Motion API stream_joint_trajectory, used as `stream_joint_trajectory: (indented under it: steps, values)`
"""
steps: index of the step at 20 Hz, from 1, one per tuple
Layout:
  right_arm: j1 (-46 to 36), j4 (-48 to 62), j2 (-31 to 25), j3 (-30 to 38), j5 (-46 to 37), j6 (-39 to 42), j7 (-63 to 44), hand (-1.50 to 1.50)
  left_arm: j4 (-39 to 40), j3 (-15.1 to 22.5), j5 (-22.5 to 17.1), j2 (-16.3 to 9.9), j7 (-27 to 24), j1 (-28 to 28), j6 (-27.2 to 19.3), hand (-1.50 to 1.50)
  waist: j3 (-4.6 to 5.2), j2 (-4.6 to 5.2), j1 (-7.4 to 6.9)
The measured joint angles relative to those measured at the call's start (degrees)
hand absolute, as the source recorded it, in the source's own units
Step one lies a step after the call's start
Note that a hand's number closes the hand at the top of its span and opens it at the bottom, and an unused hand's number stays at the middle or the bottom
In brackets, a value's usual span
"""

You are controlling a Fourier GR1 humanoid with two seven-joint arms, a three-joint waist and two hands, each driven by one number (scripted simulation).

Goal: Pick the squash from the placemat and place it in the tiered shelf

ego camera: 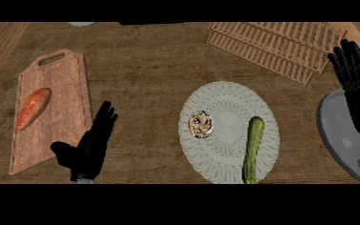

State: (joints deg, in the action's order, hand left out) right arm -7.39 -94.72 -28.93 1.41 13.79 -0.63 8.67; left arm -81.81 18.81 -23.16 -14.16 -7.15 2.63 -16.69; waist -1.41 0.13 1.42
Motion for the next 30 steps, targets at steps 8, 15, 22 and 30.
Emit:
stream_joint_trajectory:
  steps: [8, 15, 22, 30]
  values:
    - [3.8, 2.9, 7.8, -0.8, -15.1, -23.3, -8.7, 1.5, 0.2, -5.4, 2.8, -10.5, 3.6, -0.7, -0.3, 0.0, 1.64, 0.38, -0.19]
    - [9.5, 6.4, 19.7, -5.5, -34.2, -47.7, -15.1, -1.5, 0.9, -7.6, 2.2, -15.2, 5.7, -0.6, 2.1, 0.0, 1.8, 0.15, -1.26]
    - [13.4, 11.9, 27.1, -10.4, -54.2, -56.1, -27.4, -1.5, 1.7, -9.0, 1.5, -17.1, 6.6, -1.9, 4.2, 0.0, 2.18, 0.16, -1.61]
    - [16.7, 13.9, 28.6, -10.8, -69.7, -47.2, -43.6, -1.5, 1.6, -9.8, 1.1, -18.3, 7.2, -2.2, 5.1, 0.0, 2.95, -0.04, -2.28]
